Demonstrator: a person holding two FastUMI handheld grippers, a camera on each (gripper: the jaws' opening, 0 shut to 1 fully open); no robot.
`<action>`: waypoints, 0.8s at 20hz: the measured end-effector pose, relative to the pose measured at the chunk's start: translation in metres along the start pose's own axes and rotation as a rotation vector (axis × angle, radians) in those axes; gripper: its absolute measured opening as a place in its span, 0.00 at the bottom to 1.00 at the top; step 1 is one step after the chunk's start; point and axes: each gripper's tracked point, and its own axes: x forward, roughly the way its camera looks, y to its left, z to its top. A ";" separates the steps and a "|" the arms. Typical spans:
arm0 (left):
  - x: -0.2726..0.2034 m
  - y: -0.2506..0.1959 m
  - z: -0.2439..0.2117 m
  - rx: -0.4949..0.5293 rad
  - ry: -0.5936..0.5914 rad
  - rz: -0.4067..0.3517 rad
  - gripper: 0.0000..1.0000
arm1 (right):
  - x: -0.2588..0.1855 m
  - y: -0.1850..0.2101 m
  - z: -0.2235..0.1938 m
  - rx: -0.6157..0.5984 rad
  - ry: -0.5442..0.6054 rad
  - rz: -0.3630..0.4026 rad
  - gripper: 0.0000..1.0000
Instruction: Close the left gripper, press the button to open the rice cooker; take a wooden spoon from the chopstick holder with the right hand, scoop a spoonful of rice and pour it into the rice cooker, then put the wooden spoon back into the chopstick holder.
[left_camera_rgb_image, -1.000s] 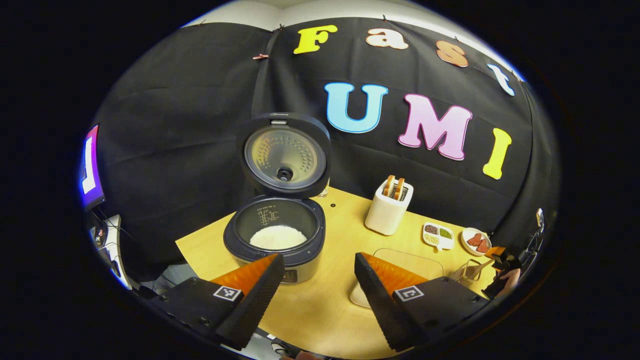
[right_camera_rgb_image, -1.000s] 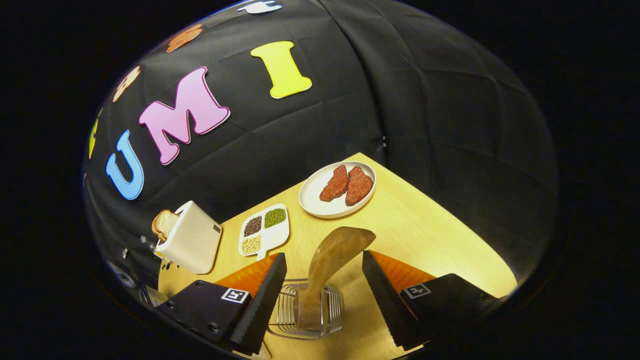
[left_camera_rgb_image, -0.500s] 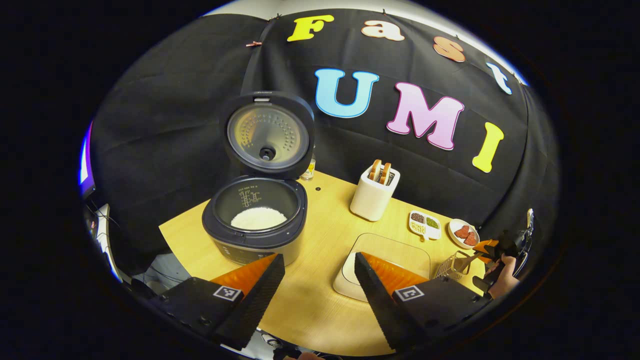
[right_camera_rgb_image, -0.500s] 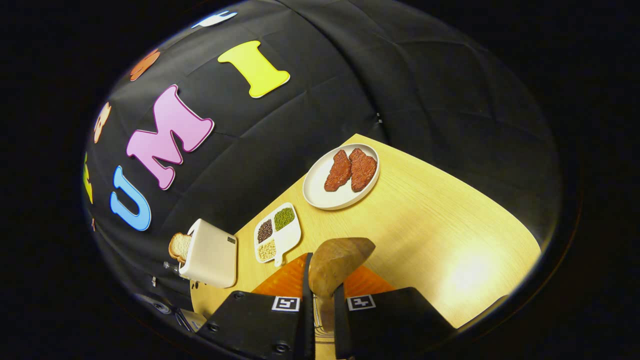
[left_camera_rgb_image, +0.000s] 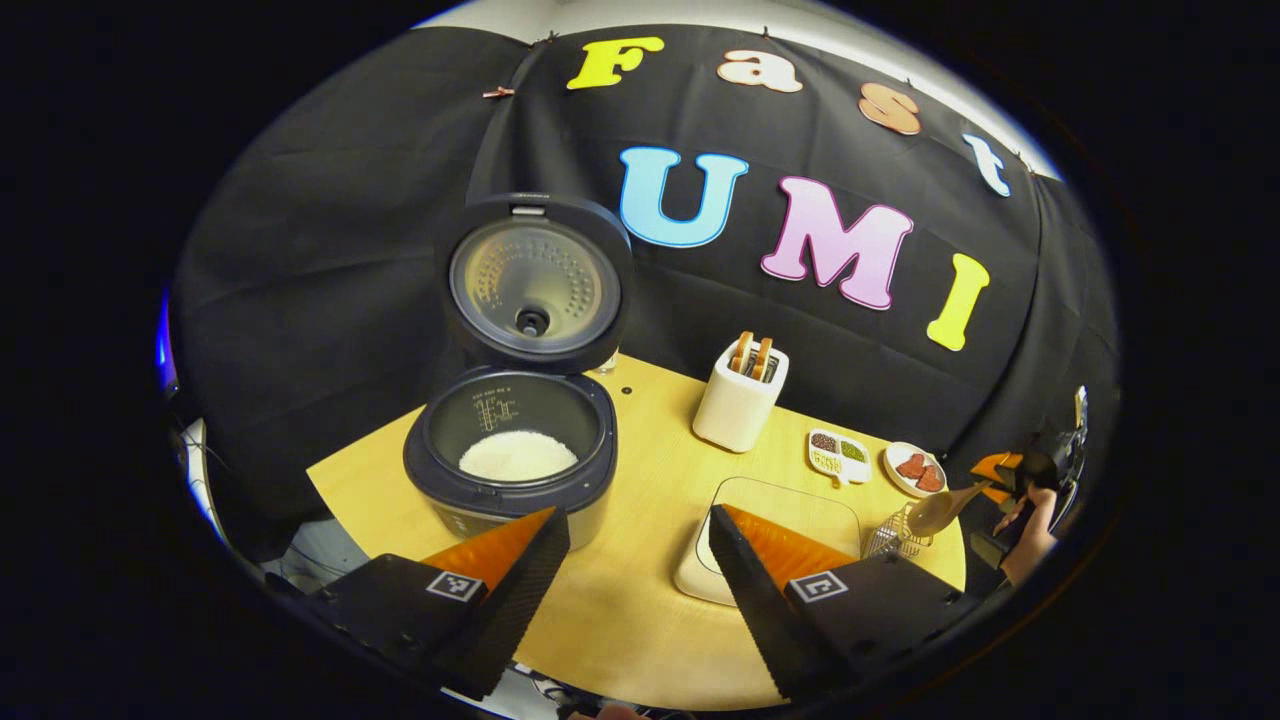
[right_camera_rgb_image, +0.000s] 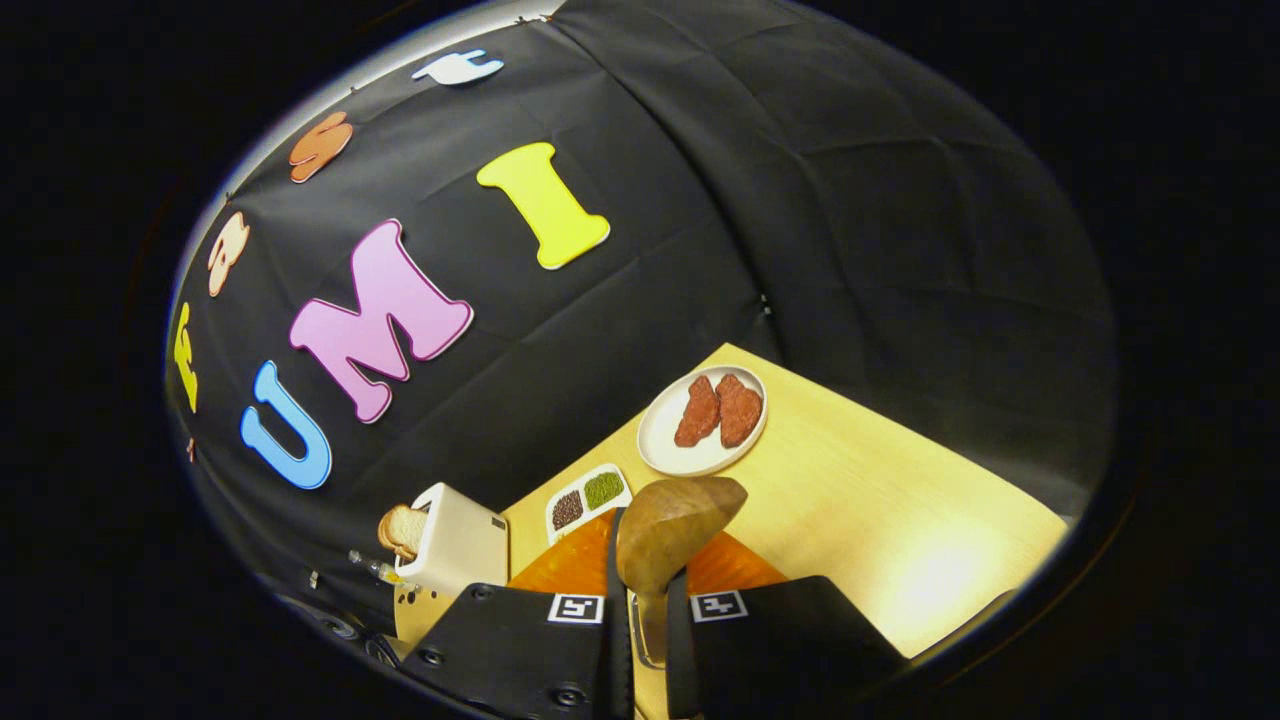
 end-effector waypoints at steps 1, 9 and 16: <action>0.000 0.003 0.001 -0.007 -0.001 -0.016 0.95 | -0.009 0.006 0.006 -0.008 -0.024 0.010 0.17; -0.007 0.037 -0.005 -0.060 0.010 -0.101 0.95 | -0.082 0.074 -0.021 -0.104 -0.022 0.126 0.17; -0.011 0.055 -0.007 -0.047 0.013 -0.160 0.95 | -0.106 0.150 -0.096 -0.237 0.072 0.263 0.17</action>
